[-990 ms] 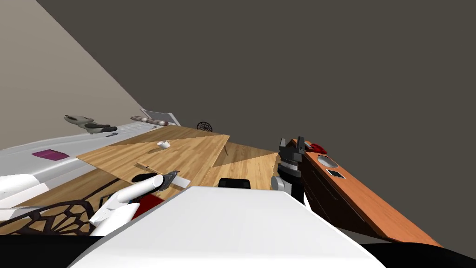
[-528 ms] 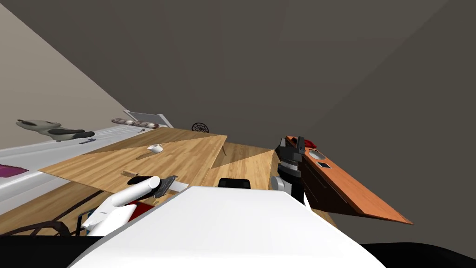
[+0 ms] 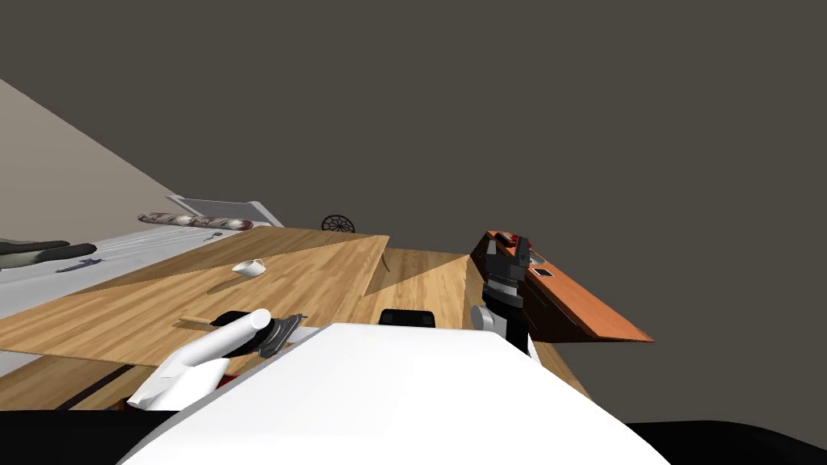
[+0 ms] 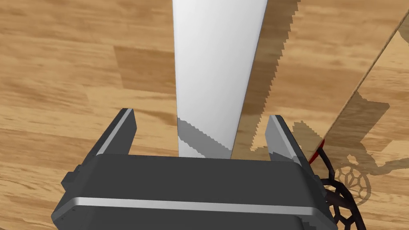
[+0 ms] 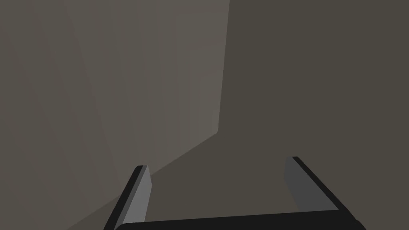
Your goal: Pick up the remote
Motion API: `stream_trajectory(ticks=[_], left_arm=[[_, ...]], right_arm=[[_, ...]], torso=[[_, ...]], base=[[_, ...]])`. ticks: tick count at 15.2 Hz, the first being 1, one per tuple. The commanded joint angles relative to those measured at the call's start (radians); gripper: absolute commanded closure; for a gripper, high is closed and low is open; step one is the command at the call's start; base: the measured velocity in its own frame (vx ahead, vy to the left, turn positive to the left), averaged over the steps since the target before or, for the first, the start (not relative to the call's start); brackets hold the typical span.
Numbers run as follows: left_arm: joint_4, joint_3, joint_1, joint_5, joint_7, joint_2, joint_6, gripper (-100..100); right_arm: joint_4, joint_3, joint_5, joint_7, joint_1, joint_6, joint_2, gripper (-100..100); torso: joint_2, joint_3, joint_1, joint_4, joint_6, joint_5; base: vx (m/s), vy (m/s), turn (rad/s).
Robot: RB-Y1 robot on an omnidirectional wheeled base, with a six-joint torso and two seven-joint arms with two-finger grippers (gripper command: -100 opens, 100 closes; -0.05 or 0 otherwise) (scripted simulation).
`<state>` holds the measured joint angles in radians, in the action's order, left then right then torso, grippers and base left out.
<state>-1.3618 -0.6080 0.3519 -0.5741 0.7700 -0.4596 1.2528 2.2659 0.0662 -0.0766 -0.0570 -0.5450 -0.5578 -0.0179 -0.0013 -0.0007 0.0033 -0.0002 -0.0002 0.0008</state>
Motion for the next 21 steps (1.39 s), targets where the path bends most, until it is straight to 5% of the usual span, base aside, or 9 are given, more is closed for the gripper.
stream_trajectory(ticks=[1, 6, 11, 12, 13, 21], left_arm=[[0.018, -0.014, -0.002, -0.011, 0.014, -0.001, 0.043, -100], [0.053, -0.036, -0.008, -0.029, 0.039, -0.002, 0.108, -100], [0.096, 0.005, -0.029, -0.003, 0.016, 0.021, 0.03, -100], [0.087, -0.005, -0.024, -0.01, 0.023, 0.014, 0.049, -100], [0.088, -0.003, -0.025, -0.009, 0.021, 0.015, 0.044, 100], [0.059, -0.023, -0.012, -0.021, 0.029, 0.004, 0.078, 100]], right_arm=[[0.0, 0.0, 0.0, 0.0, 0.0, 0.0, 0.0, 0], [0.0, 0.0, 0.0, 0.0, 0.0, 0.0, 0.0, 0], [0.0, 0.0, 0.0, 0.0, 0.0, 0.0, 0.0, 0], [0.0, 0.0, 0.0, 0.0, 0.0, 0.0, 0.0, 0], [0.0, 0.0, 0.0, 0.0, 0.0, 0.0, 0.0, 0], [0.0, 0.0, 0.0, 0.0, 0.0, 0.0, 0.0, 0]], torso=[[0.0, 0.0, 0.0, 0.0, 0.0, 0.0], [0.0, 0.0, 0.0, 0.0, 0.0, 0.0], [0.0, 0.0, 0.0, 0.0, 0.0, 0.0], [0.0, 0.0, 0.0, 0.0, 0.0, 0.0], [0.0, 0.0, -0.001, 0.0, 0.0, 0.0], [-0.004, -0.002, -0.004, 0.0, 0.0, -0.001]], base=[[-0.022, 0.034, -0.12], [-0.014, 0.033, -0.141], [-0.024, 0.026, -0.031], [-0.02, 0.018, -0.014], [-0.007, 0.007, -0.002], [0.014, -0.012, 0.017]])
